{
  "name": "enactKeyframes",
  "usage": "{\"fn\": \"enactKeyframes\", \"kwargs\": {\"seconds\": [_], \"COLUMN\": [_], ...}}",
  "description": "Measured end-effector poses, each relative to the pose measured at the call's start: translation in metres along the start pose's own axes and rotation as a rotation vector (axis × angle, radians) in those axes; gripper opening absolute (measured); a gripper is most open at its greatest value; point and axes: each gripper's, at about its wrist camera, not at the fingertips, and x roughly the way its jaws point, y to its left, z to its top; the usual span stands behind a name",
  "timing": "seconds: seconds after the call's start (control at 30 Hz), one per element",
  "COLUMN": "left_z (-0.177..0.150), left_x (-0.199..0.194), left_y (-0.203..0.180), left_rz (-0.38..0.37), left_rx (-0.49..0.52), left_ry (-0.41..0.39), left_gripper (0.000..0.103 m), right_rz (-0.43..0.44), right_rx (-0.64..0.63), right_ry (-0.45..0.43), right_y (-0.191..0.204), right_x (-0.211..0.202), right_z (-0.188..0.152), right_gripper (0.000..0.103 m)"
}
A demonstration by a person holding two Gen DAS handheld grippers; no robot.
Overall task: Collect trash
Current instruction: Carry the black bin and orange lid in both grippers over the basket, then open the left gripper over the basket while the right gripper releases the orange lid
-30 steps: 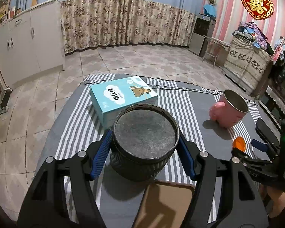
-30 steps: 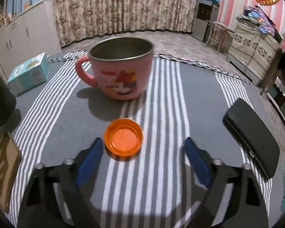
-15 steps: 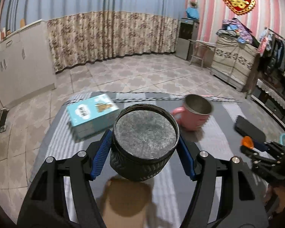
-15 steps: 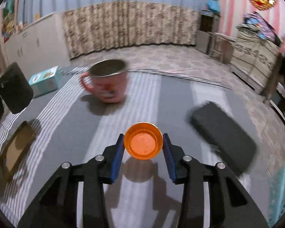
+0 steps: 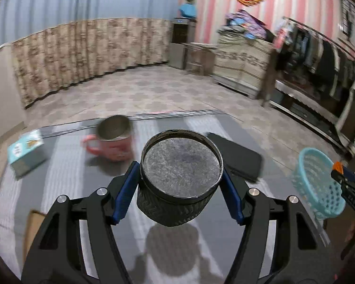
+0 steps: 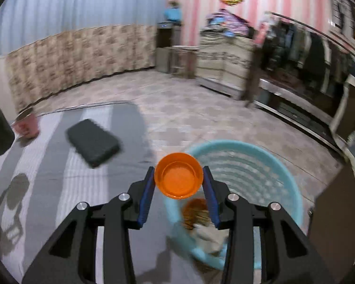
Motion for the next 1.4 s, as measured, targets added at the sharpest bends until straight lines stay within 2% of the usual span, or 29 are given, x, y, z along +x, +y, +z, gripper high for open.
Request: {"fn": "enactKeyframes", "kwargs": {"seconds": [0.1,0.2,0.6,0.77,1.07,1.17,1.2,1.27,1.4], "left_z": [-0.003,-0.003,-0.004,-0.008,-0.01,-0.011,-0.011,-0.008,-0.001], "left_x": [0.007,0.012,0.037,0.048,0.089,0.096,0.098,0.1,0.101], "left_y": [-0.039,-0.077,-0.195,-0.238,-0.286,-0.293,-0.295,-0.297,-0.293], "left_rz": [-0.049,-0.087,-0.228,-0.28,-0.347,-0.373,-0.38,-0.373,-0.361], "left_rx": [0.045,0.101,0.207,0.261,0.311,0.299,0.298,0.304,0.276], "left_ry": [0.008,0.001,-0.014,-0.01,0.056,0.073,0.073,0.063,0.05], "left_gripper": [0.065,0.065,0.065,0.065,0.065,0.066,0.067,0.077,0.082], "right_rz": [-0.034,-0.034,-0.109,-0.108,-0.115,-0.12,-0.12,-0.114,-0.106], "right_rx": [0.061,0.124,0.242,0.287,0.335,0.338,0.344,0.358,0.345], "right_ry": [-0.005,0.011,0.01,0.019,0.062,0.074,0.077,0.083,0.092], "right_y": [-0.034,-0.058,-0.12,-0.137,-0.149,-0.15,-0.151,-0.153,-0.15], "right_x": [0.0,0.008,0.017,0.024,0.039,0.041,0.041,0.043,0.046], "right_z": [-0.007,-0.013,-0.028,-0.033,-0.039,-0.04,-0.041,-0.042,-0.043], "right_gripper": [0.04,0.04,0.04,0.04,0.04,0.04,0.04,0.04,0.04]}}
